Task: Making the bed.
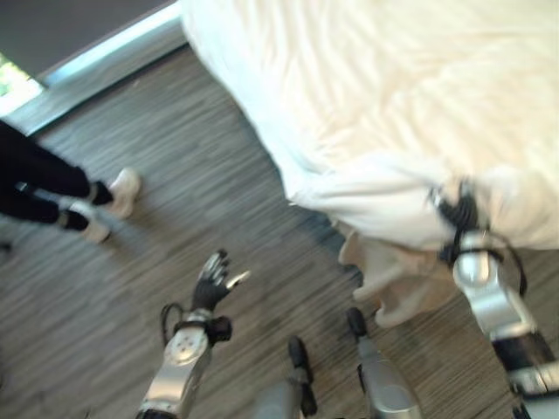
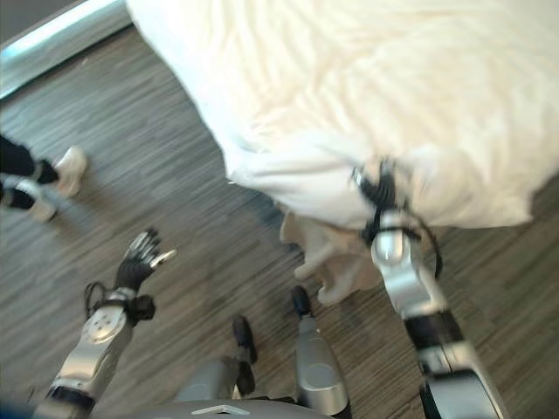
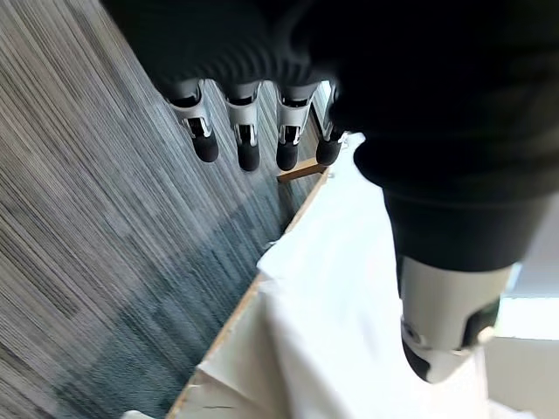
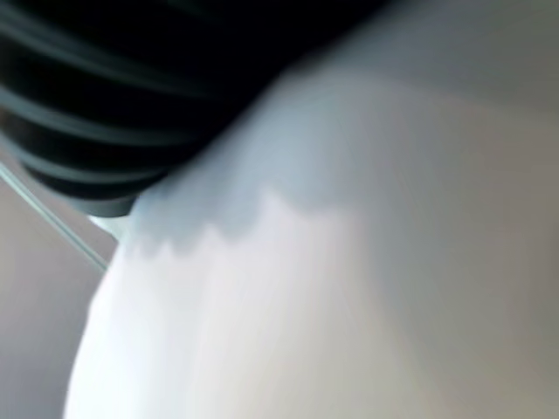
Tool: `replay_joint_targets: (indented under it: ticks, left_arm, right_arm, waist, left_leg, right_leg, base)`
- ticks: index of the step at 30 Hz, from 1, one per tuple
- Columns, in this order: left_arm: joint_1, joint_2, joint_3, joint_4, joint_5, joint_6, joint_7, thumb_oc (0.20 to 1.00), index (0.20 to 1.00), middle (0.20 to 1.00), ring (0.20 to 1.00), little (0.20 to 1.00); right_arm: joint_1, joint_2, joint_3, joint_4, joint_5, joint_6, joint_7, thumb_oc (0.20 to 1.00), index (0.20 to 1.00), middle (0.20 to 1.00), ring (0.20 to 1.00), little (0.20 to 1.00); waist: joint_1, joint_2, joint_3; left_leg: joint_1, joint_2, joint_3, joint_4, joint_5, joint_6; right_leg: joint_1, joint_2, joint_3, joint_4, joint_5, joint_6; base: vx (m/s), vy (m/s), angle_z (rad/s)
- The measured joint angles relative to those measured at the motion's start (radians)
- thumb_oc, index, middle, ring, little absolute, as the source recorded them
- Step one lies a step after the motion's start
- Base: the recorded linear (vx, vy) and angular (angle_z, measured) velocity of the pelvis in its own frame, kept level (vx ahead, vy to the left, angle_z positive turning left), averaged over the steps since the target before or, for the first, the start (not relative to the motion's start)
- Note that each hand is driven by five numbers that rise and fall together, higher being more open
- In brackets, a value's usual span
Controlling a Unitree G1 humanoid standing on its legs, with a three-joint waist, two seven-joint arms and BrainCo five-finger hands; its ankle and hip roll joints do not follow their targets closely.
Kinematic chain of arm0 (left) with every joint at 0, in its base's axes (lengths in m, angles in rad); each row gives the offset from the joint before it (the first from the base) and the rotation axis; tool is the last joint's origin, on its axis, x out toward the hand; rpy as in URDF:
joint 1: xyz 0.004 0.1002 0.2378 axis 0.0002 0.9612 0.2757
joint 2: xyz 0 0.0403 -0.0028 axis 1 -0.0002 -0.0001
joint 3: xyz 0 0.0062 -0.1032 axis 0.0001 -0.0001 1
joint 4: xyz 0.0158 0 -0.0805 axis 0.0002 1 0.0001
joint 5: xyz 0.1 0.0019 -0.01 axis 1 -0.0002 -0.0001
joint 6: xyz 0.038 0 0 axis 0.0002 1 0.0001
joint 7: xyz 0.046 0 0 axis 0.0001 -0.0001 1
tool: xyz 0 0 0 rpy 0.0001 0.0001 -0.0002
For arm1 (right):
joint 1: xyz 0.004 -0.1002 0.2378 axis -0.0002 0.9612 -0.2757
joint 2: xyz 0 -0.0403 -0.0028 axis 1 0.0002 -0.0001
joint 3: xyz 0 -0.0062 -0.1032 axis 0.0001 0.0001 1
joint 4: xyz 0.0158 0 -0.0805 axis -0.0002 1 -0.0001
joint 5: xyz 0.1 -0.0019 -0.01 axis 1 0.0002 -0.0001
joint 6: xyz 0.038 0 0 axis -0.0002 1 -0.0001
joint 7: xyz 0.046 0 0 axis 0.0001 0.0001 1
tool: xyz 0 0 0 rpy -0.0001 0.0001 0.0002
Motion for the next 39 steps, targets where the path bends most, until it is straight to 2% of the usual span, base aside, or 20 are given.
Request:
replay_joint_targets:
  ticks: [2, 4, 6, 10, 13, 16, 19, 21, 23, 26, 29, 32, 33, 34, 37, 39]
  left_arm:
    - [0.028, -0.014, 0.012, 0.015, 0.016, 0.021, -0.006, 1.000, 1.000, 1.000, 1.000, 1.000]
    - [0.034, -0.032, -0.003, 0.029, 0.042, 0.039, -0.018, 1.000, 1.000, 1.000, 1.000, 1.000]
    - [0.041, -0.048, -0.019, 0.039, 0.066, 0.044, -0.030, 1.000, 1.000, 1.000, 1.000, 1.000]
    - [0.048, -0.049, -0.044, 0.047, 0.070, 0.048, -0.045, 1.000, 1.000, 1.000, 1.000, 1.000]
    - [0.063, -0.051, -0.051, 0.048, 0.070, 0.047, -0.047, 1.000, 1.000, 1.000, 1.000, 1.000]
    - [0.060, -0.055, -0.072, 0.096, 0.070, 0.047, -0.044, 1.000, 1.000, 1.000, 1.000, 1.000]
    - [0.042, -0.075, -0.101, 0.154, 0.070, 0.046, -0.042, 1.000, 1.000, 1.000, 1.000, 1.000]
    - [0.038, -0.083, -0.105, 0.170, 0.070, 0.046, -0.041, 1.000, 1.000, 1.000, 1.000, 1.000]
    - [0.015, -0.098, -0.123, 0.197, 0.066, 0.045, -0.037, 1.000, 1.000, 1.000, 1.000, 1.000]
    - [-0.012, -0.102, -0.150, 0.219, 0.058, 0.041, -0.035, 1.000, 1.000, 1.000, 1.000, 1.000]
    - [-0.013, -0.100, -0.148, 0.224, 0.033, 0.038, -0.030, 1.000, 1.000, 1.000, 1.000, 1.000]
    - [0.001, -0.098, -0.145, 0.223, 0.018, 0.038, -0.012, 1.000, 1.000, 1.000, 1.000, 1.000]
    - [0.011, -0.095, -0.142, 0.221, 0.018, 0.038, -0.010, 1.000, 1.000, 1.000, 1.000, 1.000]
    - [0.024, -0.092, -0.133, 0.218, 0.017, 0.038, -0.010, 1.000, 1.000, 1.000, 1.000, 1.000]
    - [0.053, -0.087, -0.103, 0.201, 0.017, 0.039, -0.010, 1.000, 1.000, 1.000, 1.000, 1.000]
    - [0.076, -0.078, -0.086, 0.174, 0.017, 0.040, -0.012, 1.000, 1.000, 1.000, 1.000, 1.000]
  right_arm:
    - [0.104, 0.019, 0.018, -0.010, -0.032, -0.011, 0.048, 0.200, 0.200, 0.200, 0.200, 0.200]
    - [0.142, 0.044, 0.021, -0.021, -0.043, -0.038, 0.086, 1.000, 1.000, 1.000, 1.000, 1.000]
    - [0.162, 0.054, 0.031, -0.018, -0.072, -0.050, 0.108, 1.000, 1.000, 1.000, 1.000, 1.000]
    - [0.147, 0.054, 0.031, 0.105, -0.073, -0.051, 0.129, 1.000, 1.000, 1.000, 1.000, 1.000]
    - [0.160, 0.058, 0.057, 0.216, -0.073, -0.043, 0.131, 1.000, 1.000, 1.000, 1.000, 1.000]
    - [0.160, 0.089, 0.141, 0.480, -0.071, -0.035, 0.131, 1.000, 1.000, 1.000, 1.000, 1.000]
    - [0.136, 0.177, 0.228, 0.819, -0.052, -0.019, 0.136, 1.000, 1.000, 1.000, 1.000, 1.000]
    - [0.144, 0.202, 0.246, 0.874, -0.028, -0.013, 0.137, 1.000, 1.000, 1.000, 1.000, 1.000]
    - [0.123, 0.261, 0.257, 1.042, -0.016, -0.016, 0.131, 1.000, 1.000, 1.000, 1.000, 1.000]
    - [0.090, 0.292, 0.228, 1.222, 0.031, 0.002, 0.132, 1.000, 1.000, 1.000, 1.000, 1.000]
    - [0.097, 0.254, 0.201, 1.232, 0.064, 0.021, 0.125, 1.000, 1.000, 1.000, 1.000, 1.000]
    - [0.101, 0.213, 0.174, 1.163, 0.091, 0.020, 0.093, 1.000, 1.000, 1.000, 1.000, 1.000]
    - [0.105, 0.197, 0.168, 1.119, 0.091, 0.018, 0.082, 0.442, 0.442, 0.442, 0.442, 0.442]
    - [0.101, 0.181, 0.154, 1.074, 0.091, 0.016, 0.078, 0.200, 0.200, 0.200, 0.200, 0.200]
    - [0.106, 0.120, 0.085, 0.865, 0.109, 0.012, 0.049, 0.200, 0.200, 0.200, 0.200, 0.200]
    - [0.113, 0.077, 0.015, 0.654, 0.252, -0.004, 0.043, 0.200, 0.200, 0.200, 0.200, 0.200]
  waist:
    - [-0.031, -0.020, -0.013]
    - [-0.054, -0.028, -0.024]
    - [-0.057, -0.033, -0.041]
    - [-0.068, -0.053, -0.065]
    - [-0.075, -0.055, -0.074]
    - [-0.076, -0.053, -0.093]
    - [-0.073, -0.042, -0.102]
    - [-0.074, -0.037, -0.104]
    - [-0.071, -0.032, -0.107]
    - [-0.058, -0.025, -0.114]
    - [-0.047, -0.022, -0.121]
    - [-0.045, -0.027, -0.126]
    - [-0.045, -0.032, -0.129]
    - [-0.046, -0.037, -0.133]
    - [-0.045, -0.054, -0.145]
    - [-0.045, -0.061, -0.151]
  left_leg:
    - [0.022, 0.000, 0.027, 0.000, -0.010, 0.006]
    - [0.042, -0.003, 0.044, 0.000, -0.014, 0.007]
    - [0.063, 0.000, 0.051, 0.000, -0.019, 0.006]
    - [0.085, 0.000, 0.065, 0.000, -0.023, 0.009]
    - [0.098, 0.001, 0.064, 0.000, -0.027, 0.010]
    - [0.101, 0.002, 0.062, 0.000, -0.027, 0.011]
    - [0.108, 0.004, 0.056, 0.000, -0.026, 0.011]
    - [0.111, 0.004, 0.056, 0.000, -0.027, 0.010]
    - [0.121, 0.005, 0.046, -0.001, -0.030, 0.007]
    - [0.119, 0.005, 0.027, -0.001, -0.029, 0.007]
    - [0.118, 0.005, 0.010, -0.001, -0.028, 0.009]
    - [0.118, 0.008, 0.009, 0.000, -0.028, 0.009]
    - [0.118, 0.009, 0.009, -0.001, -0.028, 0.009]
    - [0.118, 0.010, 0.009, 0.000, -0.028, 0.009]
    - [0.116, 0.013, 0.010, 0.000, -0.028, 0.009]
    - [0.112, 0.013, 0.011, 0.000, -0.027, 0.009]
  right_leg:
    - [0.005, 0.003, 0.034, 0.000, 0.004, 0.003]
    - [0.020, 0.003, 0.046, 0.000, 0.005, 0.005]
    - [0.036, 0.006, 0.052, -0.001, 0.003, 0.006]
    - [0.054, 0.006, 0.056, -0.001, 0.003, 0.007]
    - [0.064, 0.006, 0.056, -0.002, -0.001, 0.001]
    - [0.069, 0.005, 0.047, -0.001, -0.001, 0.002]
    - [0.080, 0.006, 0.042, -0.001, -0.001, 0.002]
    - [0.083, 0.005, 0.041, -0.002, -0.001, 0.002]
    - [0.097, 0.003, 0.034, -0.001, -0.001, 0.001]
    - [0.101, -0.003, 0.007, -0.001, -0.001, 0.001]
    - [0.106, -0.003, -0.010, -0.001, -0.002, 0.001]
    - [0.109, -0.002, -0.012, -0.001, -0.002, 0.001]
    - [0.108, 0.000, -0.012, -0.001, -0.002, 0.001]
    - [0.109, 0.001, -0.012, -0.002, -0.002, 0.001]
    - [0.105, 0.004, -0.011, -0.003, -0.002, 0.001]
    - [0.098, 0.005, -0.010, -0.003, -0.002, 0.001]
  base:
    - [-0.02, 0.000, -0.43]
    - [-0.04, 0.003, -0.25]
    - [-0.05, 0.013, -0.10]
    - [-0.04, 0.015, -0.04]
    - [-0.04, 0.024, -0.04]
    - [-0.03, 0.023, 0.00]
    - [0.00, 0.024, 0.05]
    - [0.00, 0.000, 0.00]
    - [0.01, 0.023, 0.09]
    - [0.04, 0.036, 0.15]
    - [0.02, 0.003, 0.16]
    - [0.00, -0.008, 0.04]
    - [0.00, 0.000, 0.00]
    - [0.00, 0.000, 0.00]
    - [0.01, -0.011, 0.00]
    - [0.00, -0.021, -0.01]
